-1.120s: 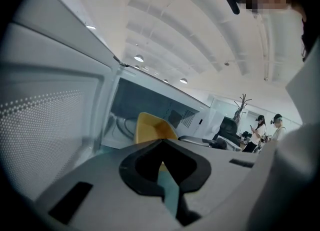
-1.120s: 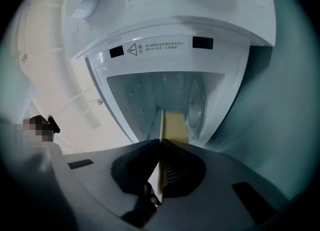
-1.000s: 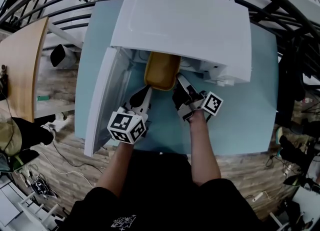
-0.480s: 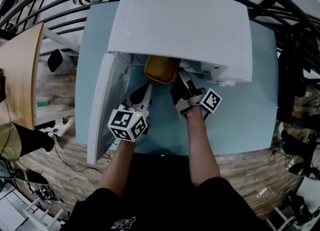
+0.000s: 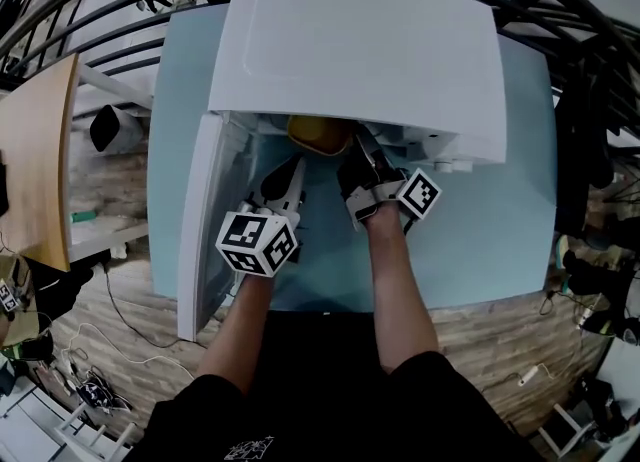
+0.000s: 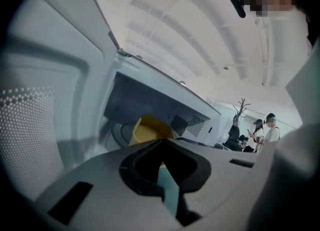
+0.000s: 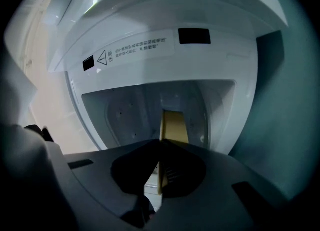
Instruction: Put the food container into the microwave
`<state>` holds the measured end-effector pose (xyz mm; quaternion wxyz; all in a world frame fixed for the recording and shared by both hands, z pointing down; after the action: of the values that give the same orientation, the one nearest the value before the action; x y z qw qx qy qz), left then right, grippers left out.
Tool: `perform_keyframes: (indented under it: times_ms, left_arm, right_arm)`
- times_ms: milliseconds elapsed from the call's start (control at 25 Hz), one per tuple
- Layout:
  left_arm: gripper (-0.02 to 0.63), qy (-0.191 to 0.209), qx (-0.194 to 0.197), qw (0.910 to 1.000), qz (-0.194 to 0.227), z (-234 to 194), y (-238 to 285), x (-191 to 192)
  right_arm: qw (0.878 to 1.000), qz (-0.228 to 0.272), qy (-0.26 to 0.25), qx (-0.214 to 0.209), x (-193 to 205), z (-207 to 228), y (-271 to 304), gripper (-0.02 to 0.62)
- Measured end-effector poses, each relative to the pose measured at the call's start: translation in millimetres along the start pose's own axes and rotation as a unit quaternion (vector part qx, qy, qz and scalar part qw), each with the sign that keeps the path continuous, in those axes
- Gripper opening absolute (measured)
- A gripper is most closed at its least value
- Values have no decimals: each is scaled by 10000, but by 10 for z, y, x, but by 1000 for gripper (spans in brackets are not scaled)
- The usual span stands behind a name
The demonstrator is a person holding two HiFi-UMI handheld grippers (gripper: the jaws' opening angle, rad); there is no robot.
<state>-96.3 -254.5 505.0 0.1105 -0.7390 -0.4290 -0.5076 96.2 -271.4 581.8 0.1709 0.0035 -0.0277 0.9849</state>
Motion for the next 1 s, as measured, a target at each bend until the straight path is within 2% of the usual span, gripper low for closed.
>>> perform_keyframes:
  times_ms: [520,1000]
  left_arm:
    - [6,-26,28,10000,-29,-104,166,-73]
    - [6,-73,74,9999,-115,-213,272,-79]
  right_arm:
    - [9984,521,194,90,-84,69,186,18]
    - [9963,796,274,174,-129,113,343,18]
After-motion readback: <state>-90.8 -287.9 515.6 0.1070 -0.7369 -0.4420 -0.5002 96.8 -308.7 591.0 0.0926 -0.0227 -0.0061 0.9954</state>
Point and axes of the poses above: the fingertips, and each gripper's own axes: y forward along the fingers, z to its right, x out of its underside, the point moved 7 cm from there along -y, backward along the fingers, and after that the axes turned 5 degrees about x, right-handed, at the moved point
